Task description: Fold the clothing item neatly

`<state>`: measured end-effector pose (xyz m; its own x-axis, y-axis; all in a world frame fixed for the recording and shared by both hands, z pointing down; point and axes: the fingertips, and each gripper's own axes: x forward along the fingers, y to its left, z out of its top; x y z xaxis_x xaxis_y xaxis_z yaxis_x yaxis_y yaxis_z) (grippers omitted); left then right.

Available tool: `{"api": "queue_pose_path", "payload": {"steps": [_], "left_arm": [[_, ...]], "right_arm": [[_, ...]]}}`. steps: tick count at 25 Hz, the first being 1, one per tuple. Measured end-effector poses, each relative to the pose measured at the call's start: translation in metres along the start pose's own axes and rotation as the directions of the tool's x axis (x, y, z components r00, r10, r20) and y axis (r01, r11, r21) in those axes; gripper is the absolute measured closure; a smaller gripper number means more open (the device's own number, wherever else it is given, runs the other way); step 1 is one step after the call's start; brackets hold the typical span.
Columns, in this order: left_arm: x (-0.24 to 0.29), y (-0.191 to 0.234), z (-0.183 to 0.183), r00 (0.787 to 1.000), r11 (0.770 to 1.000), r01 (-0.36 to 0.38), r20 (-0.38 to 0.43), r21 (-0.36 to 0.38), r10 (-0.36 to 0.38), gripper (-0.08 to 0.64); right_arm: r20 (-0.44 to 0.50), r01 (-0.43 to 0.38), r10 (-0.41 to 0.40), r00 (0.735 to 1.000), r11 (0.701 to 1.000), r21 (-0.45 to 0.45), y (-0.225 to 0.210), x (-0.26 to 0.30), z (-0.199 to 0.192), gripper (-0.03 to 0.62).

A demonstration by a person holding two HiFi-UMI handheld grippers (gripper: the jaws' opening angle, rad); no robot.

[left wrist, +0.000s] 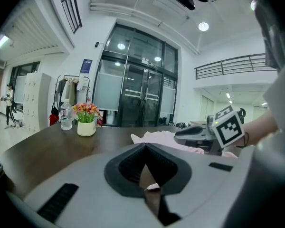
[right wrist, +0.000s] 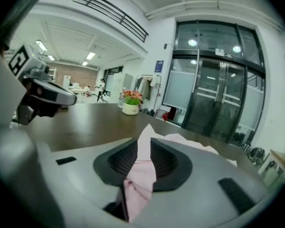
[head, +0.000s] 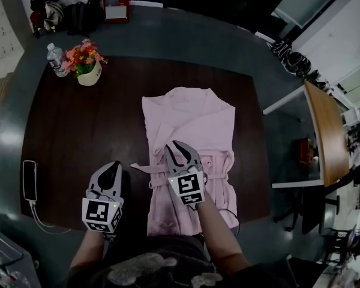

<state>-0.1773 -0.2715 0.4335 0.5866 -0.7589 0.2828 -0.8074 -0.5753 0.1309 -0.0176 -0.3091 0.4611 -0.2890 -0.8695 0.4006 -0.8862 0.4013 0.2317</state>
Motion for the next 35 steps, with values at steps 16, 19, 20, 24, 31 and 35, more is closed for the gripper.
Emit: {"api": "queue_pose_path", "payload": {"steps": [16,19,20,24,31,35], "left_arm": [[0.013,0.026,-0.009,0.999,0.999,-0.036,-0.028,-0.026,0.036,0.551],[0.011,0.029,-0.009,0.998,0.998,-0.049,-0.027,-0.029,0.048,0.551],[0.011,0.030,-0.010,0.998,0.998,-0.053,-0.027,-0.030,0.052,0.551],[0.005,0.031,-0.012,0.997,0.997,-0.067,-0.032,-0.034,0.066,0.551],[-0.003,0.026,-0.017,0.997,0.997,-0.069,-0.046,-0.031,0.068,0.551],[0.002,0.020,-0.023,0.997,0.998,-0.056,-0.052,-0.032,0.054,0.551]], "right_arm": [[-0.281,0.041,0.047,0.958,0.953,0.299,-0.038,0.089,-0.042,0.586],[-0.160,-0.069,0.123,0.979,0.949,0.309,-0.022,0.091,-0.011,0.586],[-0.121,-0.103,0.146,0.982,0.948,0.301,-0.017,0.092,-0.001,0.586],[-0.038,-0.198,0.216,0.976,0.942,0.271,0.004,0.100,0.019,0.586],[0.031,-0.263,0.264,0.964,0.927,0.269,0.022,0.082,0.034,0.514],[0.045,-0.228,0.224,0.974,0.937,0.266,0.017,0.056,0.029,0.514]]}}
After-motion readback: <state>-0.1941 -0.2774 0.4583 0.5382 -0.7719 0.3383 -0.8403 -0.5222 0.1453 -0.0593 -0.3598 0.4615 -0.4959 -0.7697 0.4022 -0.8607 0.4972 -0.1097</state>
